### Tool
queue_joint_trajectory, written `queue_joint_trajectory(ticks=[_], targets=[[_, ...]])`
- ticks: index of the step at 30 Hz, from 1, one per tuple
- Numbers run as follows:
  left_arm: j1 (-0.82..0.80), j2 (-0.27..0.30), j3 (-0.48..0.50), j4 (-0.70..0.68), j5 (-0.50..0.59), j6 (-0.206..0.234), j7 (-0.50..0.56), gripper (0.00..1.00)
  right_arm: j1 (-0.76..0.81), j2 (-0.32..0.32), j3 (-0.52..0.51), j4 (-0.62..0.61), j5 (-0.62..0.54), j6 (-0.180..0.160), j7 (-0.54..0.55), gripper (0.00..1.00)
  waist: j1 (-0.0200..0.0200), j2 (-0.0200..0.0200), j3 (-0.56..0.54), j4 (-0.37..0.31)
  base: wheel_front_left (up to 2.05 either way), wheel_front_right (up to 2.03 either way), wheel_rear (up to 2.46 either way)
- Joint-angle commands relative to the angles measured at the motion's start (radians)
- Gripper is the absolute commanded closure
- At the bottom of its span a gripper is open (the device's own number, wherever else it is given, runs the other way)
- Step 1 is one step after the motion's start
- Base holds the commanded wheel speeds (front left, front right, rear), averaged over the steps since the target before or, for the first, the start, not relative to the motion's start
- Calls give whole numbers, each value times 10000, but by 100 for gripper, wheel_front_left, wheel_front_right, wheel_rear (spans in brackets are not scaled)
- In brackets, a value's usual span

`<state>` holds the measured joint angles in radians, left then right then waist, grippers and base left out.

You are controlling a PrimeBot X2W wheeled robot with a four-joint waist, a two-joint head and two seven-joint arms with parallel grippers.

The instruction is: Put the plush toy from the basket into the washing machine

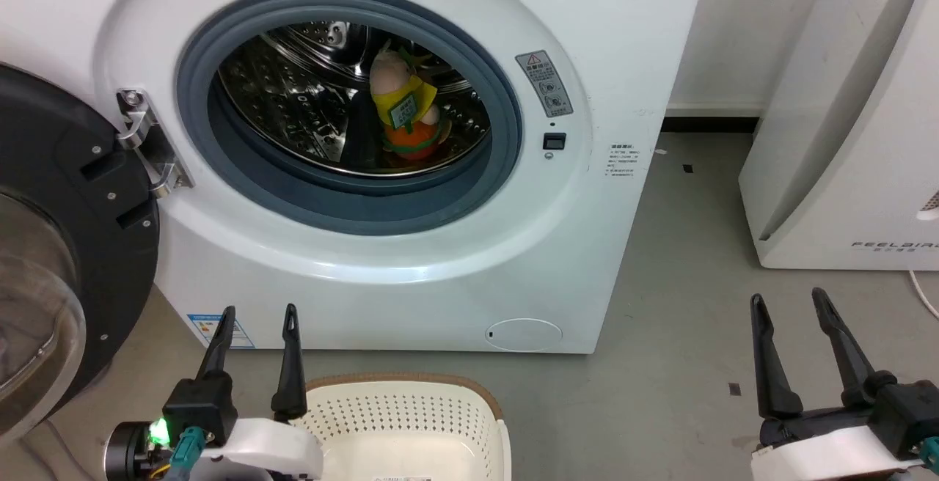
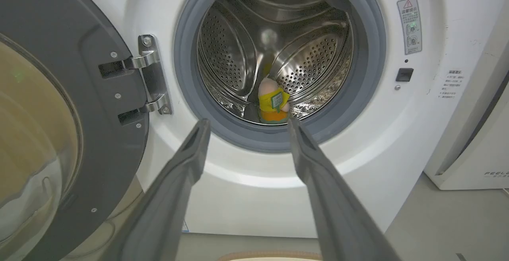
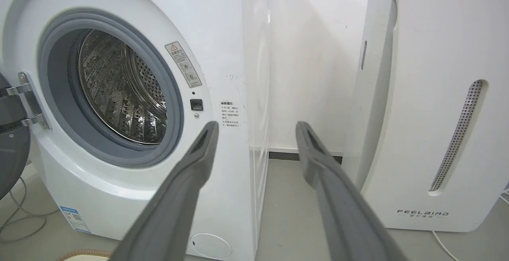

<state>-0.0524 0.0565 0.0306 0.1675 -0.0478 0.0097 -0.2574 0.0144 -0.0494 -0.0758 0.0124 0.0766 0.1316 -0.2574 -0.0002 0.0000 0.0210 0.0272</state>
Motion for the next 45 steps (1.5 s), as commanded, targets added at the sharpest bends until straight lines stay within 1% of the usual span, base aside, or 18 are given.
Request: queue_joint_trajectory(ticks=[1, 6, 7, 45], targets=[[167, -13, -3, -88, -43, 43, -44, 0, 127, -8, -6, -19, -38, -9, -44, 0, 2, 0, -35, 40, 0, 0, 0], [285, -38, 36, -186, -96, 62, -44, 0, 143, -8, -68, 17, 6, -9, -44, 0, 2, 0, -83, 107, 0, 0, 0], [172, -33, 25, -123, -84, 50, 5, 100, 14, 0, -53, 11, 22, 0, 5, 100, 2, 0, -83, 103, 0, 0, 0], [271, -41, -70, -562, 77, 8, 750, 100, -35, -2, 182, -27, -203, -3, 740, 100, 2, 0, -120, -4, 0, 0, 0]])
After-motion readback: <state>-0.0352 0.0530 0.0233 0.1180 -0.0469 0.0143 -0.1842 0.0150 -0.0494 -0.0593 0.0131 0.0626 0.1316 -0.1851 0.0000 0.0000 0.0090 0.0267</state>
